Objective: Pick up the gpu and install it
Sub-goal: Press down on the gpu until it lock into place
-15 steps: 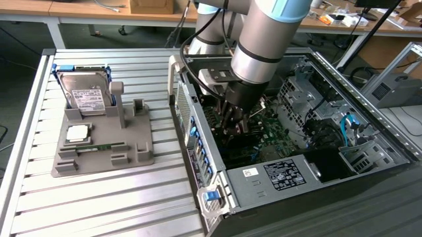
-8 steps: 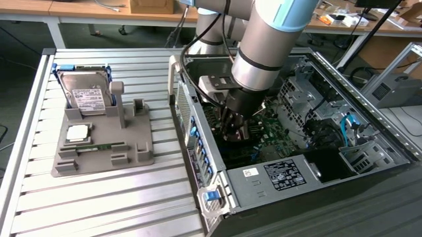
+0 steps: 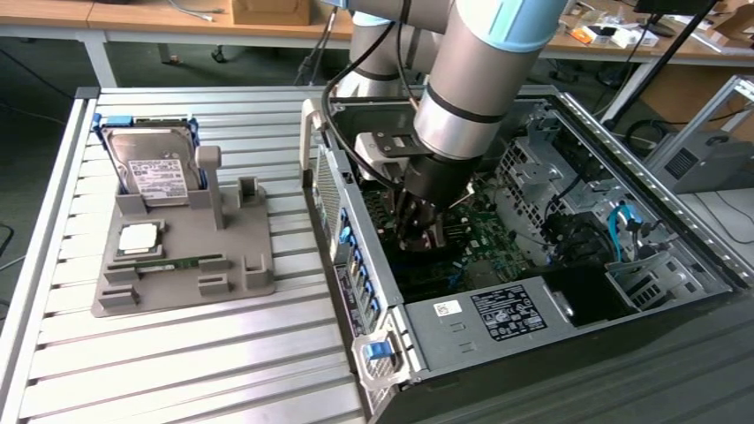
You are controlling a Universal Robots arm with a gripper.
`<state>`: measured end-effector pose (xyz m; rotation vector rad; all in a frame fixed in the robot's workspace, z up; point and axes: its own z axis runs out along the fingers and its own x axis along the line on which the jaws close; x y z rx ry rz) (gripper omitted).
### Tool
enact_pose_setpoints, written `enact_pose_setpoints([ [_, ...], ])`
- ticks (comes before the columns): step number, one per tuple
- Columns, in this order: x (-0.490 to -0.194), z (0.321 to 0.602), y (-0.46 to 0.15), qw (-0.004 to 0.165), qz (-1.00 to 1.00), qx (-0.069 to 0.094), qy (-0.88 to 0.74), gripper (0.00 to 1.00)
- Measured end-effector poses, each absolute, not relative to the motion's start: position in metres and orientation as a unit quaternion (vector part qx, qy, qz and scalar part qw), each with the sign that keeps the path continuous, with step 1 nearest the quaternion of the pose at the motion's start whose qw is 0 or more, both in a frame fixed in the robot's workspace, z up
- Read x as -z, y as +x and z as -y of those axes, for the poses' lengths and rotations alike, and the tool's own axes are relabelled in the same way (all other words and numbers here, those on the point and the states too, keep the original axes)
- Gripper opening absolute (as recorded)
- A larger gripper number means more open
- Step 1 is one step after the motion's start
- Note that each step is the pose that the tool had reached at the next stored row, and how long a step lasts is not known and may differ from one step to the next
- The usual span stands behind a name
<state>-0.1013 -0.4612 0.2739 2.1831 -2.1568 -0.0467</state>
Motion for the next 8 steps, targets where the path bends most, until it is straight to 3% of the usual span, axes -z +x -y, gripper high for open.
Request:
enact_pose_setpoints([
  [8,-0.29,0.453,-0.098,0.036,0.702,0.015,0.711,0.11],
])
